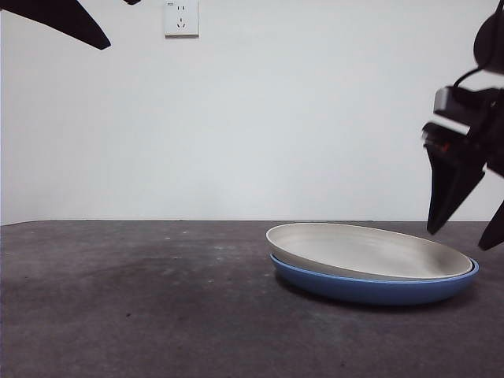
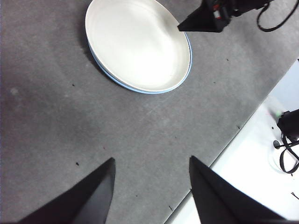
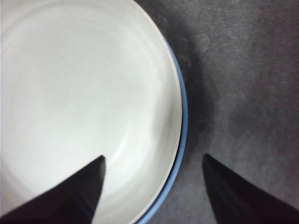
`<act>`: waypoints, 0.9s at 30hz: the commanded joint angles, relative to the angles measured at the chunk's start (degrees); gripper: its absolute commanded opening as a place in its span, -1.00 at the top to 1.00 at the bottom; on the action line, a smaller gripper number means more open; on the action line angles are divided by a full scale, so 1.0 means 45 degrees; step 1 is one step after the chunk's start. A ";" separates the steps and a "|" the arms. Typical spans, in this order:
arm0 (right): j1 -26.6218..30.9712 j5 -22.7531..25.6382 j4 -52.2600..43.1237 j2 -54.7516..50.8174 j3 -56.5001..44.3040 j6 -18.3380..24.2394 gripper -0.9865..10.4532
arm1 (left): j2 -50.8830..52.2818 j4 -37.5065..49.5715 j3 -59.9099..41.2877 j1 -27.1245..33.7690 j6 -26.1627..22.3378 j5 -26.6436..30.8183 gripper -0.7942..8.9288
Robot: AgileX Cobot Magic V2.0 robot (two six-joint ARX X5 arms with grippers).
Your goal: Pick up the white plate, put it on the blue plate, put it on desk
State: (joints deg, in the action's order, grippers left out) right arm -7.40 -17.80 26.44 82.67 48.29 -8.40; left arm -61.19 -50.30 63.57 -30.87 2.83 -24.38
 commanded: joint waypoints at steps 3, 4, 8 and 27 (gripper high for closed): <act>-0.0029 0.0369 -0.0733 0.0884 0.0097 -0.0287 0.38 | -0.0053 0.0136 0.0083 -0.0058 -0.0146 -0.0073 0.32; -0.0024 0.0418 -0.0811 0.0986 0.0097 -0.0287 0.38 | -0.0053 0.0131 0.0083 -0.0058 -0.0146 -0.0073 0.32; -0.0015 0.0476 -0.1117 0.1297 0.0097 -0.0316 0.39 | -0.0053 0.0131 0.0083 -0.0058 -0.0141 -0.0073 0.32; 0.0034 0.1171 -0.1583 0.1681 0.0097 -0.0374 0.71 | -0.0053 0.0141 0.0083 -0.0058 -0.0151 -0.0073 0.32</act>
State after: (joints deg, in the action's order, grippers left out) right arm -7.31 -13.19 19.79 89.32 48.29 -9.41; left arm -61.17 -50.30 63.57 -30.87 2.83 -24.38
